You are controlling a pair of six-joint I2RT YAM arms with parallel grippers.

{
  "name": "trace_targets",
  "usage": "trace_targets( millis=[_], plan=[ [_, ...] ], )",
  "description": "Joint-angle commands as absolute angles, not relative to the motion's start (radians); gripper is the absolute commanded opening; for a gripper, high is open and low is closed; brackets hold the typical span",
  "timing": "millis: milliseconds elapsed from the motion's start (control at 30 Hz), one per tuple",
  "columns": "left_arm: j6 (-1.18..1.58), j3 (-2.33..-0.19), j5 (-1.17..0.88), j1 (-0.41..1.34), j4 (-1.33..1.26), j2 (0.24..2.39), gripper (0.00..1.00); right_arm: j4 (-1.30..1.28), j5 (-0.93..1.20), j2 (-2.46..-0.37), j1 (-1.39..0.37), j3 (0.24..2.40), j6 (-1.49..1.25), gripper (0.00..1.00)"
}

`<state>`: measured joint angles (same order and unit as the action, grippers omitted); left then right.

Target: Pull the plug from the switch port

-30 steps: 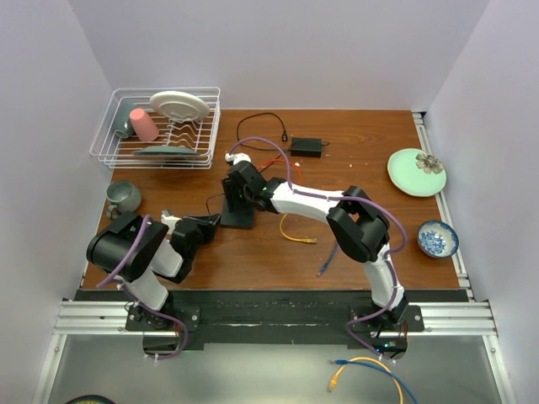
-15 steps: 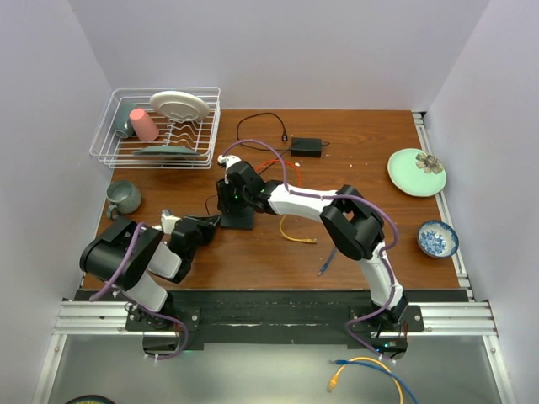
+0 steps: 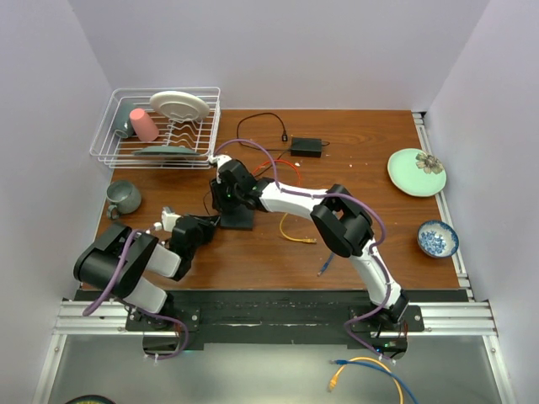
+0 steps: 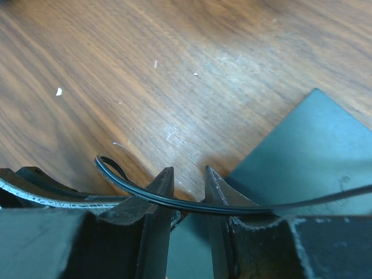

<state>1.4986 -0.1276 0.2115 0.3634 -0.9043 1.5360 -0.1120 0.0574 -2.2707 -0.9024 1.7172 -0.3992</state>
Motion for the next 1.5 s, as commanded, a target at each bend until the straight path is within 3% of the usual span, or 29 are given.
trace_targets(
  millis=[0, 100, 200, 400, 433, 1200, 1300, 1333, 1467],
  plan=[
    [1.434, -0.147, 0.242, 0.376, -0.804, 1.509, 0.0, -0.189, 0.058, -2.306, -0.908, 1.727, -0.374, 0.31],
    [1.436, -0.143, 0.258, 0.376, -0.779, 1.482, 0.0, -0.19, 0.046, -2.315, -0.907, 1.701, -0.374, 0.25],
    [1.433, -0.138, 0.275, 0.376, -0.746, 1.444, 0.0, -0.166, 0.051, -2.315, -0.899, 1.643, -0.382, 0.11],
    [1.428, -0.137, 0.299, 0.373, -0.703, 1.402, 0.0, -0.059, 0.107, -2.299, -0.851, 1.519, -0.44, 0.09],
    [1.434, -0.133, 0.304, 0.374, -0.701, 1.398, 0.0, -0.051, 0.112, -2.293, -0.841, 1.508, -0.448, 0.04],
    [1.433, -0.133, 0.301, 0.285, -0.655, 1.356, 0.0, -0.018, 0.126, -2.231, -0.81, 1.43, -0.426, 0.0],
    [1.437, -0.129, 0.291, 0.287, -0.673, 1.373, 0.0, -0.009, 0.135, -2.162, -0.811, 1.44, -0.443, 0.26],
    [1.446, -0.126, 0.288, 0.293, -0.681, 1.381, 0.0, -0.011, 0.14, -2.126, -0.811, 1.446, -0.457, 0.42],
    [1.463, -0.12, 0.279, 0.305, -0.712, 1.404, 0.0, -0.028, 0.14, -2.051, -0.811, 1.485, -0.486, 0.58]
  ],
)
